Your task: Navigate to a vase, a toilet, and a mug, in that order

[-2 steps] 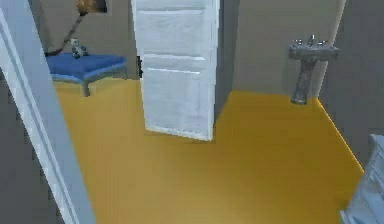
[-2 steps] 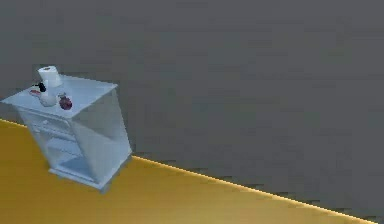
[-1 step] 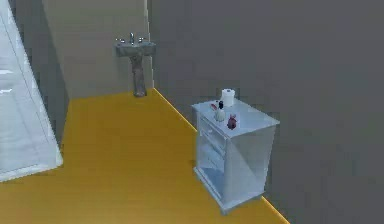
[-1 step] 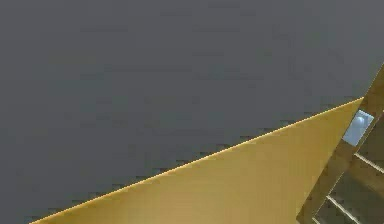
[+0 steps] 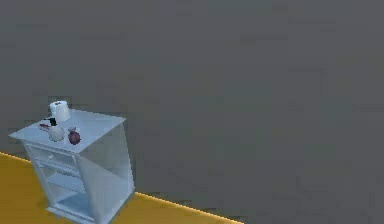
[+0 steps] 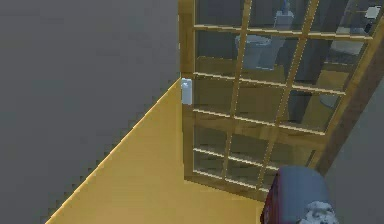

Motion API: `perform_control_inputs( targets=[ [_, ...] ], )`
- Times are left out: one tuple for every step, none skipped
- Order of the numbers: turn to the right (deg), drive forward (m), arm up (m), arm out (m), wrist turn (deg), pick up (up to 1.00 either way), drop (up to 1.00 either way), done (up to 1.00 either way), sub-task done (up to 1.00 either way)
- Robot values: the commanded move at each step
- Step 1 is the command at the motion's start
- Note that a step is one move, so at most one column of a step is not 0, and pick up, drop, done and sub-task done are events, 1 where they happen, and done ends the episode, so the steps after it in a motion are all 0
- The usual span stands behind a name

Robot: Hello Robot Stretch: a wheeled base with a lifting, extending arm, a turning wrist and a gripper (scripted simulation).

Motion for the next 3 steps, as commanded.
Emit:
perform_control_inputs(
  targets=[
    [9.0, 0.00, 0.00, 0.00, 0.0, 0.00, 0.00, 0.00, 0.00],
    [0.0, 0.15, 0.00, 0.00, 0.0, 0.00, 0.00, 0.00, 0.00],
    [-45.0, 0.00, 0.00, 0.00, 0.0, 0.00, 0.00, 0.00, 0.00]
  ],
)
